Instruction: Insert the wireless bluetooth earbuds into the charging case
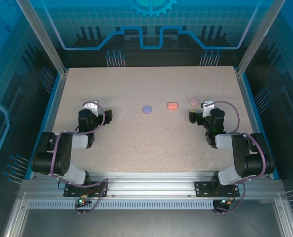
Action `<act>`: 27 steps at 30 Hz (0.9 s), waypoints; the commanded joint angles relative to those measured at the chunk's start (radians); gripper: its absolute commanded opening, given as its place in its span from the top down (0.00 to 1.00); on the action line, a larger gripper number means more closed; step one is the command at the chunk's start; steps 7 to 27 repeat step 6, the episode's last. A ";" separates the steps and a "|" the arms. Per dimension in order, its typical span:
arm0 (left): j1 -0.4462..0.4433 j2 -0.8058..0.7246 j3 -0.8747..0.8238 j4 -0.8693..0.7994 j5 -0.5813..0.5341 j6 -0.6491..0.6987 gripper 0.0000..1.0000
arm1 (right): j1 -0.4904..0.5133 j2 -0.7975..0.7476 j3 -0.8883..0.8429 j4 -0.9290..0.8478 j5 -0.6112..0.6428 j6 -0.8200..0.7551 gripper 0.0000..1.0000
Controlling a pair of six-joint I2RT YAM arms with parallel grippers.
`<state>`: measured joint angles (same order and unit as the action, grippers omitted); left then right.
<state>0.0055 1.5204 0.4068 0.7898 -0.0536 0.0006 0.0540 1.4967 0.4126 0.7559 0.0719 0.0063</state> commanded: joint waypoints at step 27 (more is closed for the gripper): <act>0.004 0.001 0.009 -0.003 0.027 -0.008 0.01 | 0.002 0.009 0.017 0.003 -0.009 -0.009 0.00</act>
